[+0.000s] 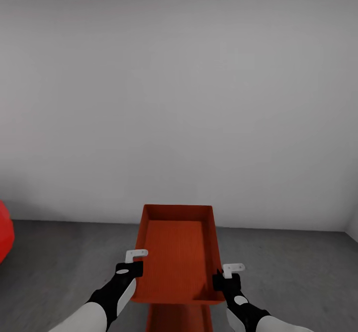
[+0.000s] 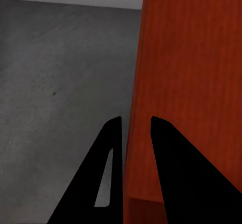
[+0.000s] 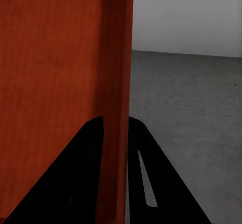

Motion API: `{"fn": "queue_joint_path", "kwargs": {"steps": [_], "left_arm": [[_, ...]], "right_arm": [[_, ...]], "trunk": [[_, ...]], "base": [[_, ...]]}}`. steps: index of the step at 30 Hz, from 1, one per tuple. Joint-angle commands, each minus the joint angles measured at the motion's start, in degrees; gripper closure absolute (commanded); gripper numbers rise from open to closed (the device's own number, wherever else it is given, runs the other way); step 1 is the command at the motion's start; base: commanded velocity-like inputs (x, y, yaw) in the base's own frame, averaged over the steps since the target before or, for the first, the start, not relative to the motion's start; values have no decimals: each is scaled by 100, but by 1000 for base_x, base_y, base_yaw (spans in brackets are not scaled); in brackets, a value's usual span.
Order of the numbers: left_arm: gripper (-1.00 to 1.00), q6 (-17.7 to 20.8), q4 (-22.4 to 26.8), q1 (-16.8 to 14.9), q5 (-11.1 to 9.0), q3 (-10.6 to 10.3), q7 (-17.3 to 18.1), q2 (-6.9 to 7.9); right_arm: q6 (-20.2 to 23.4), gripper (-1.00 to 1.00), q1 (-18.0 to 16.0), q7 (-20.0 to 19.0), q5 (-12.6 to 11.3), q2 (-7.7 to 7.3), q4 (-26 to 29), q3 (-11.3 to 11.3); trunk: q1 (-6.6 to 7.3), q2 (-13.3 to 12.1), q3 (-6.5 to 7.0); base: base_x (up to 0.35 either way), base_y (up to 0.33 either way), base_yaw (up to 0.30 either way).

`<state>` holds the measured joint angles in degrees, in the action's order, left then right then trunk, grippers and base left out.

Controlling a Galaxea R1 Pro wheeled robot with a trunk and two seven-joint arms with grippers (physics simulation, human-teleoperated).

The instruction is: Move the two storage containers from the living room to the garage. In the garage, place one container on the floor and stack the other container on top of it (either order is fine).

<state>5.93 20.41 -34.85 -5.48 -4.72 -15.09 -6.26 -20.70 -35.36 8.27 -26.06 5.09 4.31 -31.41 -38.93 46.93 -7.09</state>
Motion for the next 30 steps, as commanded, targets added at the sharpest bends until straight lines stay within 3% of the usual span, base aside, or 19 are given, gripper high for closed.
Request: {"fn": "queue_joint_path", "kwargs": {"steps": [1,8,30], "left_arm": [[100,38,25,-4,29,15,-73,2],[100,38,28,-4,29,15,-73,2],[100,40,60,-4,29,15,-73,2]], "right_arm": [[-39,100,-6,52,-145,1,-18,109],[-39,100,-6,51,-145,1,-18,109],[-39,100,-6,52,-145,1,-18,111]], "trunk": [[-3,6,-9],[-3,6,-15],[-3,6,-206]], "base": [[239,0,0],[148,0,0],[3,0,0]]}}
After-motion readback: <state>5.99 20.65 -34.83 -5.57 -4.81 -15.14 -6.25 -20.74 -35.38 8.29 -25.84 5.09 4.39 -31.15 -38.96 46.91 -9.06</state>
